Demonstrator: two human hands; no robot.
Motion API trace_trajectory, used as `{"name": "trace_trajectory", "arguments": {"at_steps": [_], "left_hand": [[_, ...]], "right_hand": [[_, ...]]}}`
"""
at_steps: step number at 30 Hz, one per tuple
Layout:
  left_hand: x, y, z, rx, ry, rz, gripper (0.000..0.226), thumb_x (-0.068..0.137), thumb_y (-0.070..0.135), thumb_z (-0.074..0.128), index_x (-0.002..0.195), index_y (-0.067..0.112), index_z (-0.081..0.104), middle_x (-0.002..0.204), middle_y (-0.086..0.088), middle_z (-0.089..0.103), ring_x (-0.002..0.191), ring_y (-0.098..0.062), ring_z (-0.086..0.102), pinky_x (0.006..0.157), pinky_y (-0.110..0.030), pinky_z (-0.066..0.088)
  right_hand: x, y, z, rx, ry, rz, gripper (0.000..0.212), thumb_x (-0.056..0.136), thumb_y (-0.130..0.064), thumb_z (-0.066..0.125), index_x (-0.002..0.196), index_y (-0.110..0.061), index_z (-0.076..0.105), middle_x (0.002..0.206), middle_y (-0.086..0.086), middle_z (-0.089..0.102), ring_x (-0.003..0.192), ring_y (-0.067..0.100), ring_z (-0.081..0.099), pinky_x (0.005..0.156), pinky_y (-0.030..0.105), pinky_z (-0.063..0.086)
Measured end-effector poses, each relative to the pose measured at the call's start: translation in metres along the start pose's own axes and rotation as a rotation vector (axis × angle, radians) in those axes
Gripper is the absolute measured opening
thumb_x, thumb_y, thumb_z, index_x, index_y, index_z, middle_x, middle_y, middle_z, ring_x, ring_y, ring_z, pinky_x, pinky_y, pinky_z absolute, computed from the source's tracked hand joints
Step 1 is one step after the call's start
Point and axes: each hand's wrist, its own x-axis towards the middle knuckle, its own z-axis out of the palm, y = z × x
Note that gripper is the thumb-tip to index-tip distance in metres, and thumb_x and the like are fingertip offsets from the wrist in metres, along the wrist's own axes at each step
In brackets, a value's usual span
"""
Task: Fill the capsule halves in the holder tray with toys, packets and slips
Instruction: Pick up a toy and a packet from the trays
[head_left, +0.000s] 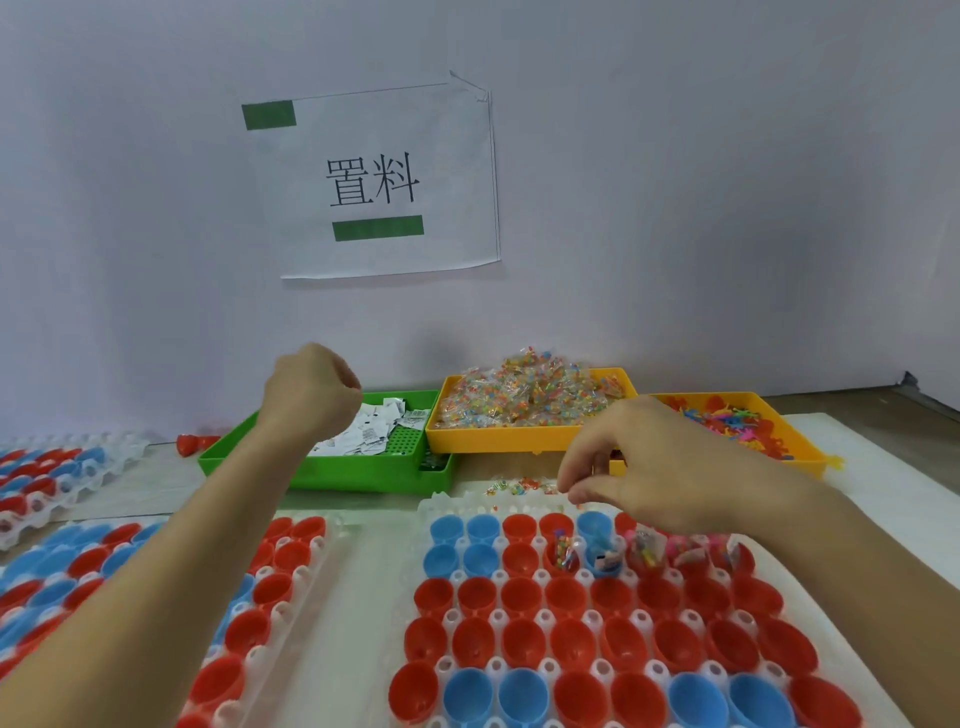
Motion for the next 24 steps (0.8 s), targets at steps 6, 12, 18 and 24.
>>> {"name": "trace_trajectory", "arguments": {"at_steps": [6,12,18,24], "left_hand": [[0.030,-0.005,0.045,0.327,-0.258,0.082,0.014,0.089,0.009,0.066,0.101,0.001,0.067,0.109,-0.021,0.068,0.095,-0.032,0.065,0.087,-0.039,0.056],[0.033,-0.014,0.058,0.433,-0.254,0.119,0.011,0.085,0.005,0.066,0.095,0.001,0.068,0.098,-0.019,0.069,0.087,-0.031,0.067,0.077,-0.038,0.057],[0.031,-0.020,0.059,0.317,-0.100,0.132,0.019,0.090,0.000,0.051,0.094,0.001,0.069,0.096,-0.021,0.067,0.081,-0.036,0.064,0.074,-0.043,0.057],[0.020,-0.007,0.051,0.089,0.113,0.164,0.014,0.088,0.004,0.058,0.089,0.000,0.071,0.090,-0.018,0.070,0.086,-0.033,0.061,0.076,-0.043,0.053]], "right_hand": [[-0.002,0.003,-0.013,0.026,0.041,-0.029,0.013,0.089,-0.023,0.074,0.081,-0.032,0.078,0.076,-0.024,0.071,0.080,-0.010,0.063,0.068,0.003,0.043],[-0.004,0.007,-0.021,0.024,0.085,-0.028,0.011,0.091,-0.025,0.071,0.086,-0.029,0.079,0.081,-0.018,0.072,0.083,-0.009,0.061,0.068,0.002,0.042],[-0.003,0.009,-0.020,0.014,0.089,-0.030,0.012,0.093,-0.026,0.069,0.087,-0.026,0.080,0.081,-0.017,0.072,0.084,-0.006,0.061,0.070,0.003,0.043],[-0.003,0.008,-0.016,0.010,0.084,-0.008,0.013,0.094,-0.030,0.068,0.089,-0.029,0.079,0.082,-0.019,0.071,0.086,-0.007,0.061,0.071,0.003,0.043]]}}
